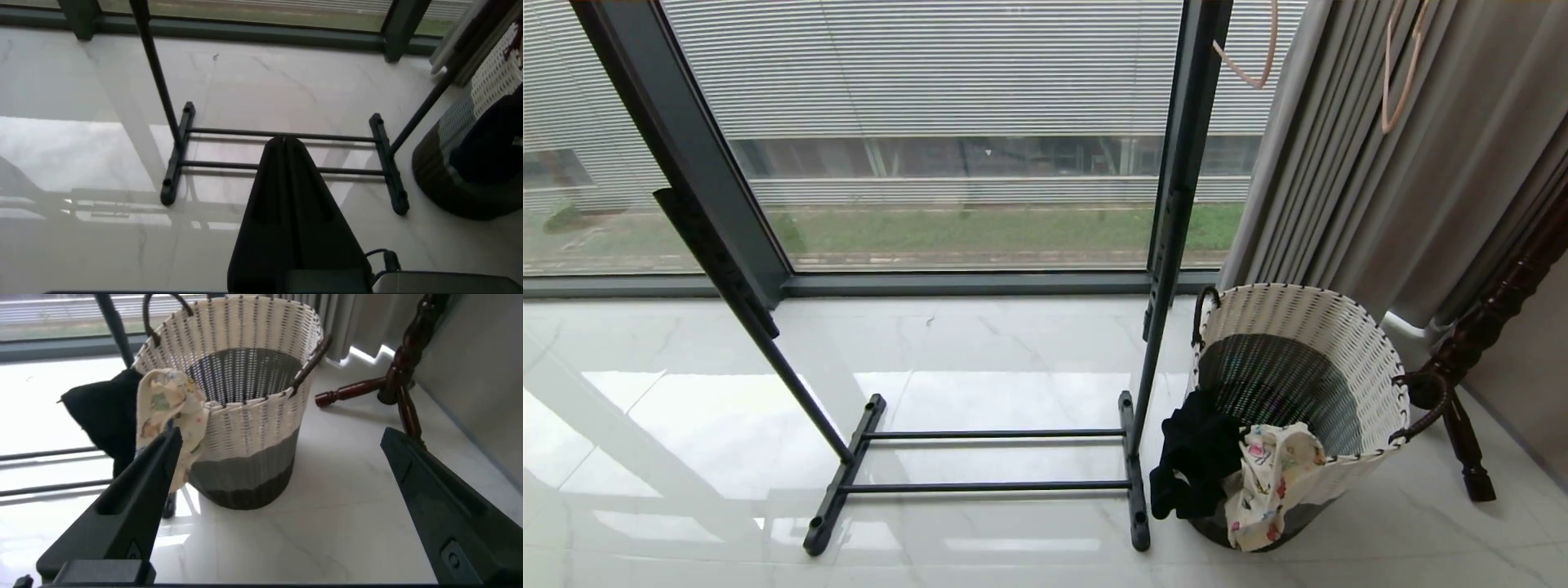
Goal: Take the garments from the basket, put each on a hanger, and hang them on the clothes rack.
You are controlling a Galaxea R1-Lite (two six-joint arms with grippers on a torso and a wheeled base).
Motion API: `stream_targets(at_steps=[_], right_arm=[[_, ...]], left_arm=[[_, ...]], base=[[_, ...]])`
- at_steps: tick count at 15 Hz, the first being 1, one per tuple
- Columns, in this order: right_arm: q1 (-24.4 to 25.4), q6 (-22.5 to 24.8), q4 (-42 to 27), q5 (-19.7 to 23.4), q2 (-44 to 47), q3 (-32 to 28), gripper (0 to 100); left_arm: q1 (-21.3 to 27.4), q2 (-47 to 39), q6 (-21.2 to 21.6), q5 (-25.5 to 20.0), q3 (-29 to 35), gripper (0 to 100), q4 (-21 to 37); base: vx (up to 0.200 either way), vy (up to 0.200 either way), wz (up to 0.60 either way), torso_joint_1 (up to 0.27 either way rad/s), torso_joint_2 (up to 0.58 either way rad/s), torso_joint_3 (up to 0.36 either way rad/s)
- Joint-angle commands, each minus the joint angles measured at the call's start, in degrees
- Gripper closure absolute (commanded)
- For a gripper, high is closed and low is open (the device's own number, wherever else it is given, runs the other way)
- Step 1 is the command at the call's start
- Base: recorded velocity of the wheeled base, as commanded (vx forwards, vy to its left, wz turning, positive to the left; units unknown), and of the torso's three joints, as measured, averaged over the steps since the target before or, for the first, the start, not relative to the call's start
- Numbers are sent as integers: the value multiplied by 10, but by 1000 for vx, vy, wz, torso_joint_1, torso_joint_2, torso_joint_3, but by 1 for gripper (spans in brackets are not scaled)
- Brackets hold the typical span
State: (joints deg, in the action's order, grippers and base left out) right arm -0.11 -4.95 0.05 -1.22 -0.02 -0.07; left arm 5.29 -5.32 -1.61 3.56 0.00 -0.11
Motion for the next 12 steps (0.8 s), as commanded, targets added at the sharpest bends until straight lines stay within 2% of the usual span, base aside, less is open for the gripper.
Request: stream_targets(at_steps=[1, 3, 10, 12], right_arm=[[0, 0, 0, 0, 0, 0, 0], [0, 7, 0, 1, 0, 0, 0], [0, 11, 0, 0, 0, 0, 0], [0, 10, 0, 0, 0, 0, 0]], left_arm=[[0, 0, -1, 0, 0, 100, -1], [0, 0, -1, 0, 0, 100, -1], [-1, 0, -6, 0, 0, 100, -1], [-1, 0, -6, 0, 0, 100, -1]], base=[[200, 0, 0, -7, 7, 2], [200, 0, 0, 2, 7, 2], [0, 0, 0, 0, 0, 0], [0, 200, 0, 2, 5, 0]])
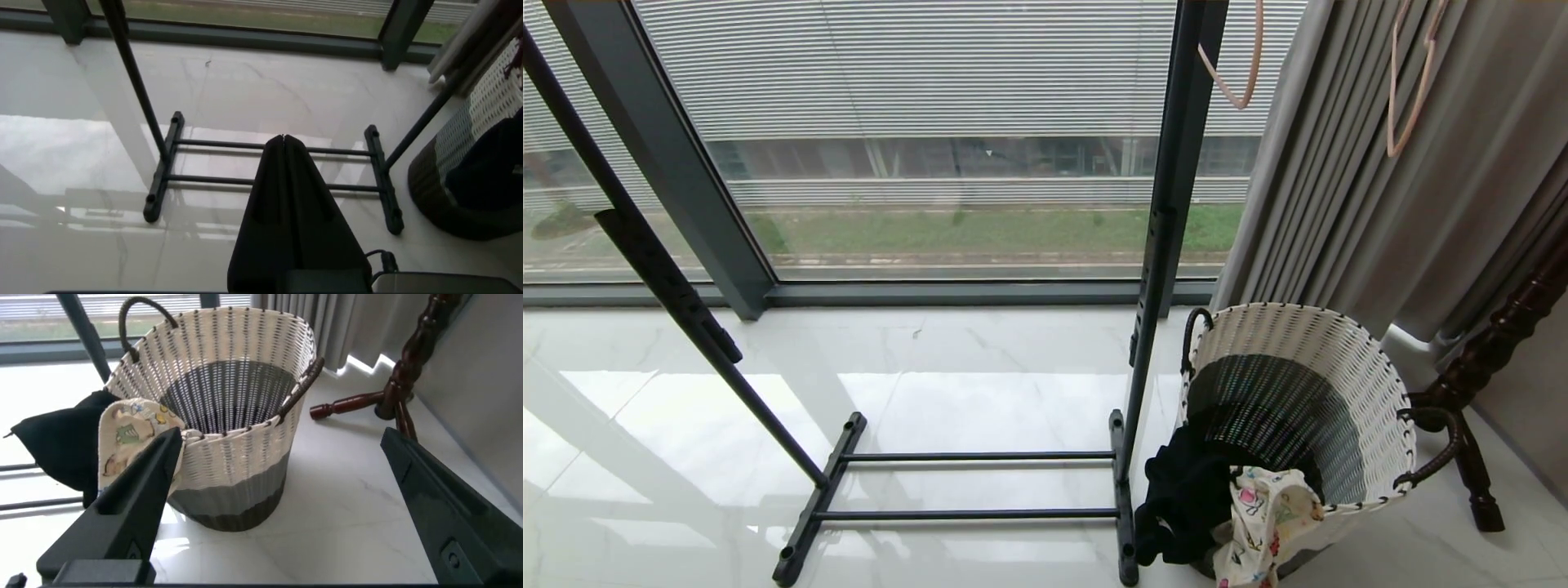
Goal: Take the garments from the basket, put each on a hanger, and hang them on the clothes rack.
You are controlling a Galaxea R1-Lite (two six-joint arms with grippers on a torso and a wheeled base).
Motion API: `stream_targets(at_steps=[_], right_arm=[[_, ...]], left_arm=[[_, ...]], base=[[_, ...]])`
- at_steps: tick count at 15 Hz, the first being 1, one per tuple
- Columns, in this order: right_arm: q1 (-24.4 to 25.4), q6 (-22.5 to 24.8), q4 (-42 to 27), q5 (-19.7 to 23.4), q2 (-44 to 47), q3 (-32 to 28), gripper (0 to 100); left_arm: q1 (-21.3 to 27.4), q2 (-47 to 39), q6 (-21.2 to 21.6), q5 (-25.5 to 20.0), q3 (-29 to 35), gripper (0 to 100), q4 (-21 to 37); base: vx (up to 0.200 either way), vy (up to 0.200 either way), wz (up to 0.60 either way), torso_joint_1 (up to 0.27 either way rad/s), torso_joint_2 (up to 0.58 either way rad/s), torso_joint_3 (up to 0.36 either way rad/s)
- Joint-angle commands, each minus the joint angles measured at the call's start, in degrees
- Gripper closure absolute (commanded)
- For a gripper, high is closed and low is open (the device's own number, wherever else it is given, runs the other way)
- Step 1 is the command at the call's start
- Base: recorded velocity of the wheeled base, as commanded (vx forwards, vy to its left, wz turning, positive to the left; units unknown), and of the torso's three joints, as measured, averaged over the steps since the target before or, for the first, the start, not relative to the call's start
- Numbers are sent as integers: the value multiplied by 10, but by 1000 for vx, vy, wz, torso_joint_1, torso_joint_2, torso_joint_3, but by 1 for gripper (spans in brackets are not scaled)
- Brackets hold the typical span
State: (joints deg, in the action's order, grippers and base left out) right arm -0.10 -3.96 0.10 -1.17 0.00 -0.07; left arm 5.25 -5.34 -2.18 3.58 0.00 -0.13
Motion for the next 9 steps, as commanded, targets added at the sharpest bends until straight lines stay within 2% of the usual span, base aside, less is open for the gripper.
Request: stream_targets(at_steps=[1, 3, 9], right_arm=[[0, 0, 0, -1, 0, 0, 0], [0, 2, 0, 0, 0, 0, 0], [0, 3, 0, 1, 0, 0, 0]], left_arm=[[-1, 0, 2, 0, 0, 100, 0], [-1, 0, 2, 0, 0, 100, 0], [0, 0, 4, 0, 0, 100, 0]], base=[[0, 200, 0, 2, 2, 2], [0, 200, 0, 0, 0, 5], [0, 0, 0, 0, 0, 0]])
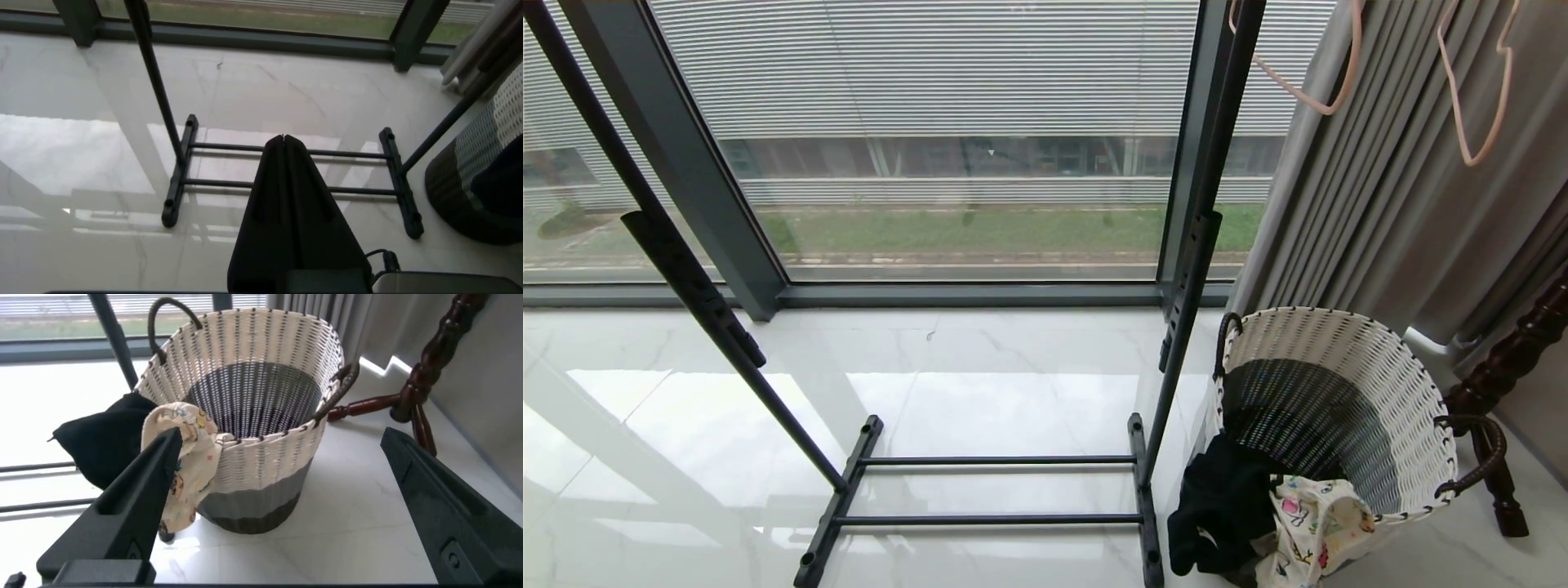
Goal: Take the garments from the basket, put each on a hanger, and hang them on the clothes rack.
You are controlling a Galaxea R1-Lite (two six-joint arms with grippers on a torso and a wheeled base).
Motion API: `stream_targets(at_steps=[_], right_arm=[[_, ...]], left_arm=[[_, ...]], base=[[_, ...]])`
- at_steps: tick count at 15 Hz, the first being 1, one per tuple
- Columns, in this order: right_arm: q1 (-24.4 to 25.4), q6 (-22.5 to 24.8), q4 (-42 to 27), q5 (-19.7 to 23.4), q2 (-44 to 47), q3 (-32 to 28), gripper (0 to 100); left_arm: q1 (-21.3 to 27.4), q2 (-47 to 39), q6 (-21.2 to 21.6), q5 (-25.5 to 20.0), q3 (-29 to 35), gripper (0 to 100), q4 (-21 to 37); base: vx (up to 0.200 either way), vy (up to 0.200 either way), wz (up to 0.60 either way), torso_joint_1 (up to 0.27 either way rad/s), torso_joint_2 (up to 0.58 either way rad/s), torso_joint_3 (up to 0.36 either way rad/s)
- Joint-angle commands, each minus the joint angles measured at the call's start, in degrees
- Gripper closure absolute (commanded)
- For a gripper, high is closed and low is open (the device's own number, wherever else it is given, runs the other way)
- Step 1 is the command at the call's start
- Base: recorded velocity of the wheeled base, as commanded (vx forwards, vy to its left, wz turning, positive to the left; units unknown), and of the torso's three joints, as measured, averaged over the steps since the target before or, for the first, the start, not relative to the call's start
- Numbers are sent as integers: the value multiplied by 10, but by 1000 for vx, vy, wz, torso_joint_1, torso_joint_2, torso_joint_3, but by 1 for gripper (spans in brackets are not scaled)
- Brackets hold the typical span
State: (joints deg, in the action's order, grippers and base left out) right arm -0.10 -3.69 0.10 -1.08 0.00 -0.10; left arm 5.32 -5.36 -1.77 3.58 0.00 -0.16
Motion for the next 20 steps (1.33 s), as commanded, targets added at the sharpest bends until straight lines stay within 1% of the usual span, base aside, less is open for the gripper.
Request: stream_targets(at_steps=[1, 4, 5, 6, 7, 8, 9, 10, 12, 13, 14, 15, 18, 19, 20], right_arm=[[2, 0, 0, 0, 7, 0, 0], [3, 18, 3, -1, 0, 1, 0], [3, 11, 10, 11, 1, -20, 0], [7, -2, 3, 26, 18, -60, 0], [26, -8, -18, 38, 88, -121, 0], [35, 18, -31, 40, 144, -152, 0], [48, 75, -44, 40, 213, -170, 0], [50, 132, -53, 39, 280, -175, 0], [49, 263, -51, 39, 427, -187, 0], [49, 313, -49, 39, 497, -201, 0], [50, 353, -45, 39, 558, -220, 0], [49, 391, -33, 35, 622, -231, 0], [51, 429, 61, 37, 753, -232, 0], [51, 443, 74, 38, 780, -233, 0], [51, 447, 84, 39, 800, -234, 0]], left_arm=[[0, 0, -1, 0, 0, 100, 0], [-1, 0, -1, 0, 0, 100, 0], [0, 0, 0, -1, 0, 100, -1], [0, 0, 2, 0, 0, 100, 0], [-1, 0, 4, -1, 0, 100, 0], [0, 0, 2, 0, 0, 100, 0], [-1, 0, 3, -1, 0, 100, 0], [0, 0, 3, -1, 0, 100, 0], [-1, 0, 4, -1, 0, 100, 0], [-1, 0, 10, -2, 0, 100, 0], [-1, 0, 26, -2, 0, 100, -1], [-1, 0, 32, -2, 0, 100, 0], [-1, 0, 32, -2, 0, 100, -1], [0, 0, 31, -2, 0, 100, 0], [0, 0, 30, -2, 0, 100, 0]], base=[[0, 0, 0, 0, 0, 0], [0, 0, 0, 0, 0, 0], [0, 0, 0, 0, 0, 0], [0, 0, 0, 0, 0, 0], [0, 0, 0, 0, 0, 0], [0, 0, 0, 0, 0, 0], [0, 0, 0, 0, 0, 0], [0, 0, 0, 0, 0, 0], [0, 0, 0, 0, 0, 0], [0, 0, 0, 0, 0, 0], [0, 0, 0, 0, 0, 0], [0, 0, 0, 0, 0, 0], [0, 0, 0, 0, 0, 0], [0, 0, 0, 0, 0, 0], [0, 0, 0, 0, 0, 0]])
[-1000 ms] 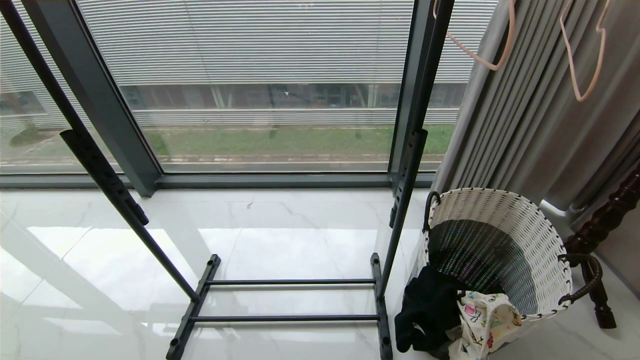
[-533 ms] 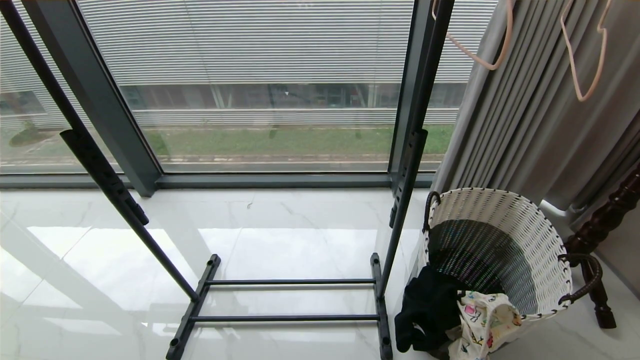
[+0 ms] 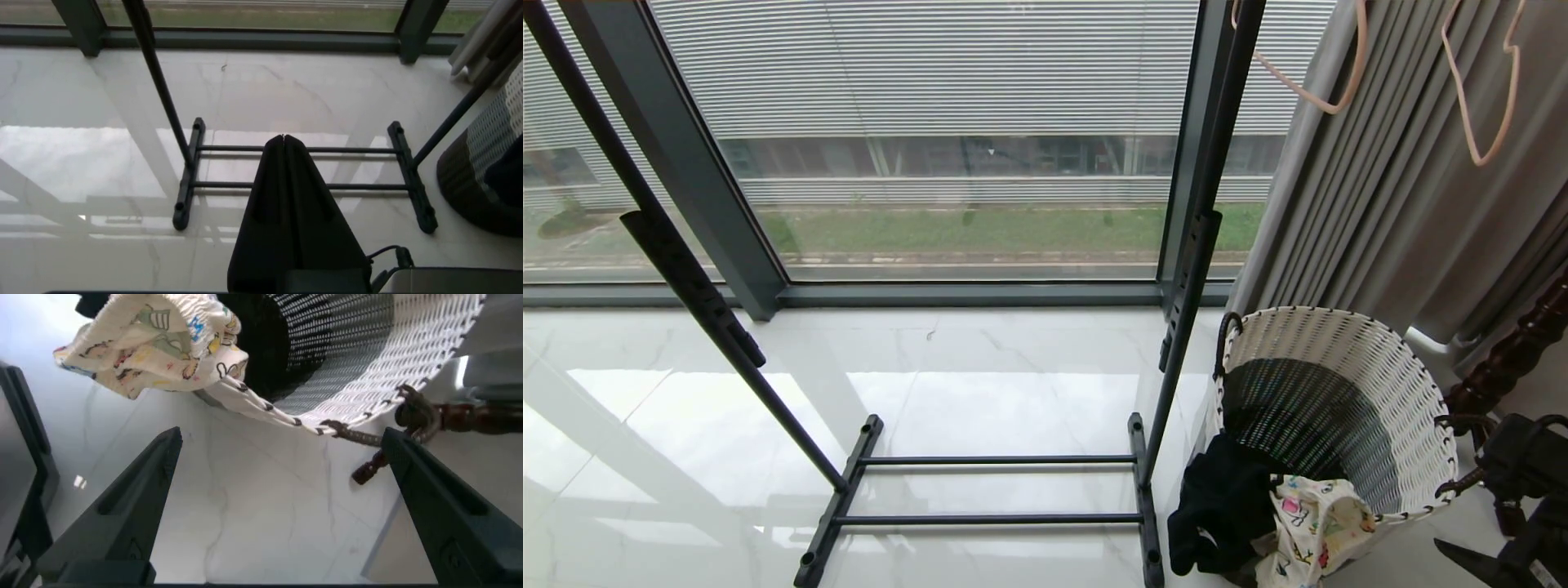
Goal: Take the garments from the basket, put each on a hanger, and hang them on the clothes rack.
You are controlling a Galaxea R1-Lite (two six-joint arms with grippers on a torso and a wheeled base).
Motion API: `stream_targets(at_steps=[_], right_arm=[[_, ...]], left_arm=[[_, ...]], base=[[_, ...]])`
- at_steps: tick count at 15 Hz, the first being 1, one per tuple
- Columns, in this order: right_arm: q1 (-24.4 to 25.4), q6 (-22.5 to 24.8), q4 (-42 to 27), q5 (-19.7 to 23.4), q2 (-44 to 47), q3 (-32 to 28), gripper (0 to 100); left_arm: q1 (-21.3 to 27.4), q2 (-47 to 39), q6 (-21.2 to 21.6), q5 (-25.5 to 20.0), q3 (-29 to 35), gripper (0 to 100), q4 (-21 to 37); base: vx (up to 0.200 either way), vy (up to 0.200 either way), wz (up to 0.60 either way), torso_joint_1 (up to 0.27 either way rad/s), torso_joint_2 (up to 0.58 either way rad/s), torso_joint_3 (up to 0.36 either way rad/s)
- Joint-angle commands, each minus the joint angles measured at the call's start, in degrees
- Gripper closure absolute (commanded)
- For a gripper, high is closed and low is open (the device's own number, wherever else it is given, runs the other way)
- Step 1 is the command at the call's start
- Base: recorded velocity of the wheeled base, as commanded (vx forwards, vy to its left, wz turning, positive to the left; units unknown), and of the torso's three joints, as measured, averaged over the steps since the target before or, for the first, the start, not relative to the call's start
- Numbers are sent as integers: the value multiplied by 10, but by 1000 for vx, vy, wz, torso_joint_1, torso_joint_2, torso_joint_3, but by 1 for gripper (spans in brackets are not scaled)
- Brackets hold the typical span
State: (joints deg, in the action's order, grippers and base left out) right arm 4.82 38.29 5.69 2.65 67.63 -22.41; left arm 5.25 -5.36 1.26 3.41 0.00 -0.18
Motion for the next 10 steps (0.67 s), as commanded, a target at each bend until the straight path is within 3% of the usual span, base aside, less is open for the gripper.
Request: stream_targets(at_steps=[1, 3, 5, 10], right_arm=[[2, 28, 40, 2, 142, -13, 0], [6, 28, 76, 9, 173, -16, 0], [24, 29, 94, 43, 188, -29, 0], [49, 35, 108, 46, 231, -52, 0]], left_arm=[[0, 0, 0, 0, 0, 100, 0], [0, 0, -1, 0, 0, 100, 0], [0, 0, -11, 0, 0, 100, 0], [0, 0, -13, 0, 0, 100, 0]], base=[[0, 0, 0, 0, 0, 0], [0, 0, 0, 0, 0, 0], [0, 0, 0, 0, 0, 0], [0, 0, 0, 0, 0, 0]])
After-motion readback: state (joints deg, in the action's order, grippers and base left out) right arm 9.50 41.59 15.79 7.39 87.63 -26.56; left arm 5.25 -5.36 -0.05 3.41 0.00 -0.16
